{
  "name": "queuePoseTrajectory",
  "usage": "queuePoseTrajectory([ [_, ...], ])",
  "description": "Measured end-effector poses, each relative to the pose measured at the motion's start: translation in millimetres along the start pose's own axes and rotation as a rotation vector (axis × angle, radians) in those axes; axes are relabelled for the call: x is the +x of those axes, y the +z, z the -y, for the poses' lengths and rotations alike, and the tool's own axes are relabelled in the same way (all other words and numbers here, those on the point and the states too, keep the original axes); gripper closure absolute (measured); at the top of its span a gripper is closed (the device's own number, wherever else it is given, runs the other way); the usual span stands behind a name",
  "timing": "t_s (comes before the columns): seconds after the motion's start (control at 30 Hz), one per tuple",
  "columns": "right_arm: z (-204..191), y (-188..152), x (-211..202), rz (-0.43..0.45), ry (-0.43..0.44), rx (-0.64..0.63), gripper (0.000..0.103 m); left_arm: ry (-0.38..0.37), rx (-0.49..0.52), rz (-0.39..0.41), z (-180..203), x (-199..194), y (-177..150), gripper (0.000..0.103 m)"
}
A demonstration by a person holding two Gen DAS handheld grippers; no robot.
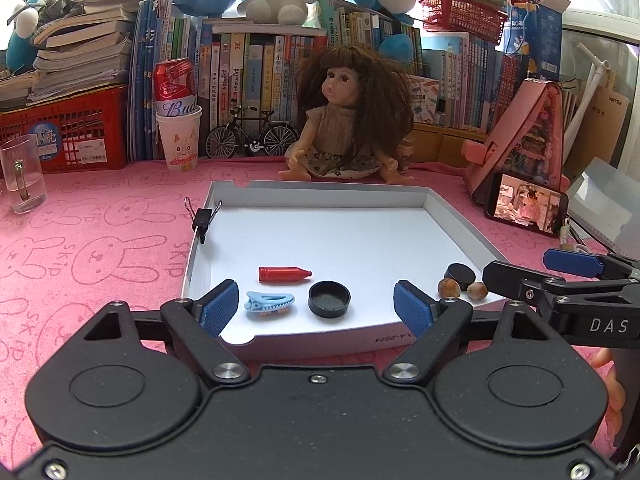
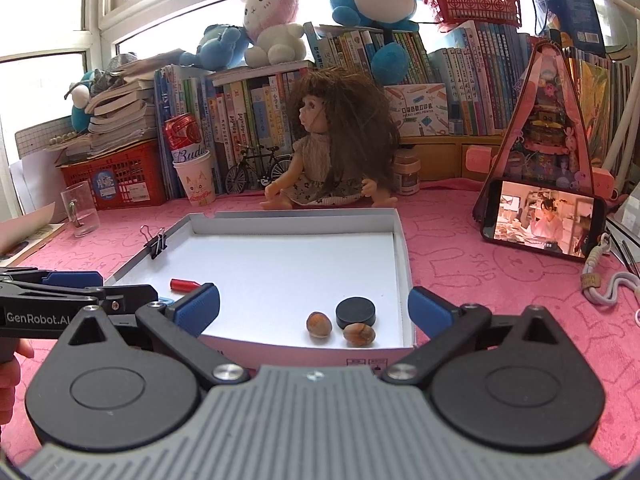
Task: Organize rigid objects
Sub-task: 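Lift both open tools out of the white tray, then grasp the light-blue hair clip with the left tool while the right grasps the clear plastic lid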
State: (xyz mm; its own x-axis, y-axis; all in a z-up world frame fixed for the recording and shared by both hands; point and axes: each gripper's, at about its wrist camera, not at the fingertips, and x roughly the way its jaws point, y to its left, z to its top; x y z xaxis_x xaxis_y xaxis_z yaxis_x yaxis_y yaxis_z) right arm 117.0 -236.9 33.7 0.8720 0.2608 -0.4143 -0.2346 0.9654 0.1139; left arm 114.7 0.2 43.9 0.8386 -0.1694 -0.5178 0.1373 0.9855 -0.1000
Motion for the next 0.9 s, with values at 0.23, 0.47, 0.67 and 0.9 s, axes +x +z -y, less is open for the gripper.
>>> queuePoseTrajectory([
  [0.23, -5.3, -5.7, -11.5, 0.031, 0.015, -0.020, 0.000, -0.013, 0.005, -0.003, 3.1, -10.5, -10.3, 0.019],
  [0.47, -10.9, -16.2, -23.4, 0.065, 0.029, -0.047, 0.000, -0.014, 0.010, -0.024, 5.0, -11.8, -21.5, 0.019],
  [0.67, -14.4, -26.2, -30.6, 0.073, 0.027, -0.071, 0.000, -0.005, 0.005, -0.029, 2.3, -17.5, -30.9, 0.019],
  [0.9, -17.9, -40.4, -36.2, 0.069, 0.035, -0.080, 0.000, 0.020, -0.013, -0.035, -5.1, -26.3, -42.4, 0.019],
])
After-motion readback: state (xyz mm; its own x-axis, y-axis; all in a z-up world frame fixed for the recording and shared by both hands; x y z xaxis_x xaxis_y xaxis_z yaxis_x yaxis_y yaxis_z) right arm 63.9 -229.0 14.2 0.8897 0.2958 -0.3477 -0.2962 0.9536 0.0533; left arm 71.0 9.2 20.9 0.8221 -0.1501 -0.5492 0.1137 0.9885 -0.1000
